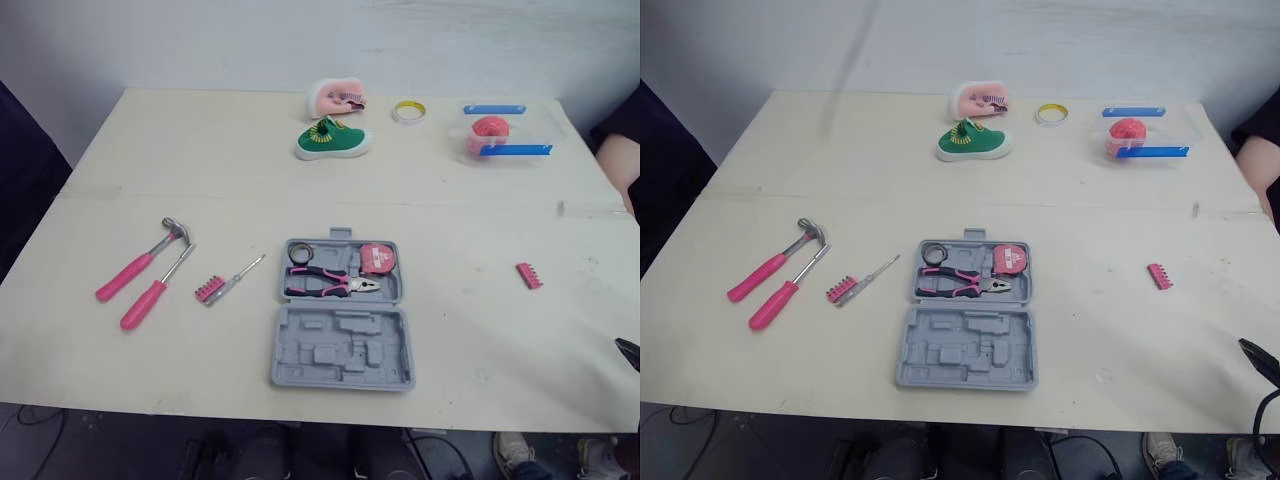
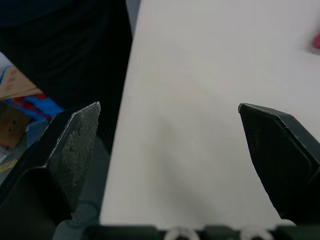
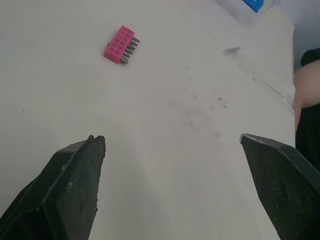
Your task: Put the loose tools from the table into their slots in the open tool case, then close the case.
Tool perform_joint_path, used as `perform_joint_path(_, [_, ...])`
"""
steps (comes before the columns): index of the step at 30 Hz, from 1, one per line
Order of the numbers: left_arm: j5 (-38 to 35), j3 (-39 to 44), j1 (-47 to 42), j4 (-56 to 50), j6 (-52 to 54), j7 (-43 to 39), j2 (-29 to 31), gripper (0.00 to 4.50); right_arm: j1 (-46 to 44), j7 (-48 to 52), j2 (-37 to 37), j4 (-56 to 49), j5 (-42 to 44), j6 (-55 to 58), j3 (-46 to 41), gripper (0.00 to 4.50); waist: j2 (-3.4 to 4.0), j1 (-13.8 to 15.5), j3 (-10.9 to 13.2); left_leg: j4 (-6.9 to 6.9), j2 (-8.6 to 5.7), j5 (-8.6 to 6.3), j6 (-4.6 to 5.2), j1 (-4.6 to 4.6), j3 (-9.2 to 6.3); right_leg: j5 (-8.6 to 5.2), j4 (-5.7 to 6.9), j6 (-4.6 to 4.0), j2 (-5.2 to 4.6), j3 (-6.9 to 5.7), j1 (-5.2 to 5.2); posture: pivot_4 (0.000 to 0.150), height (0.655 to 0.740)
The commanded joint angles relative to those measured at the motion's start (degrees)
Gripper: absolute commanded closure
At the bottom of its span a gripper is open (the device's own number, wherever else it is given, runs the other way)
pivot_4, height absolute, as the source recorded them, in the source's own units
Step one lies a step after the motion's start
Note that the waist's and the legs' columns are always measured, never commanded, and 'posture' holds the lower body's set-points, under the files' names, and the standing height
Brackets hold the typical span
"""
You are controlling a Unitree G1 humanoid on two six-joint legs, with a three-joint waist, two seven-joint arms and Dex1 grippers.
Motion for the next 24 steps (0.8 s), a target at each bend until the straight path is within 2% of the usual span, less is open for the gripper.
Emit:
perform_joint_path(1, [-2.1, -1.3, 0.0, -9.5, 1.6, -1.1, -1.5, 0.02, -2.1, 0.8, 0.9, -7.8, 3.9, 4.3, 2.1, 0.0, 0.01, 0.1, 0.0, 0.0, 0.0, 0.01, -0.01, 0.0, 0.0, 0.0, 0.02, 0.0, 0.0, 0.0, 0.0, 0.15, 0.74])
perform_joint_path(7, [-4.5, -6.2, 3.4, -30.6, 11.4, -2.3, -4.7, 0.02, -5.1, 4.2, 3.8, -19.8, 10.6, 10.8, 6.2, 0.0, 0.02, 0.1, 0.0, -0.02, 0.0, 0.16, 0.28, -0.07, -0.01, 0.0, -0.06, 0.0, 0.01, -0.01, -0.01, 0.15, 0.74])
perform_joint_path(11, [-6.5, -8.8, 3.5, -41.3, 17.6, -2.3, -5.7, 0.02, -6.9, 3.3, 6.1, -27.0, 11.2, 13.5, 9.9, 0.0, 0.02, 0.2, 0.0, 0.02, -0.01, 0.16, 0.29, -0.12, 0.0, 0.0, -0.1, 0.0, 0.02, -0.05, 0.01, 0.15, 0.74])
perform_joint_path(15, [-10.6, -16.0, 4.2, -55.4, 26.7, -3.5, -5.6, 0.02, -10.0, 3.2, 9.6, -36.1, 11.9, 14.9, 16.3, 0.0, 0.02, 0.2, 0.0, 0.11, -0.01, 0.18, 0.32, -0.06, -0.03, 0.01, -0.03, 0.03, 0.03, -0.05, 0.1, 0.15, 0.74])
perform_joint_path(19, [-11.7, -20.7, 1.8, -61.2, 30.8, -1.4, -7.0, 0.02, -12.2, 1.5, 12.2, -41.3, 12.5, 16.6, 19.4, 0.0, 0.03, 0.3, 0.0, 0.12, -0.02, 0.26, 0.3, -0.06, -0.05, 0.04, 0.04, 0.08, 0.04, -0.02, 0.07, 0.15, 0.74])
perform_joint_path(24, [-7.0, -26.5, -1.5, -61.3, 30.4, 1.0, -8.6, 0.02, -11.9, 2.3, 12.9, -43.6, 12.0, 17.0, 21.6, 0.0, 0.03, 0.4, 0.0, 0.12, -0.03, 0.37, 0.09, -0.12, -0.07, 0.04, -0.08, 0.08, 0.08, -0.05, 0.09, 0.15, 0.74])
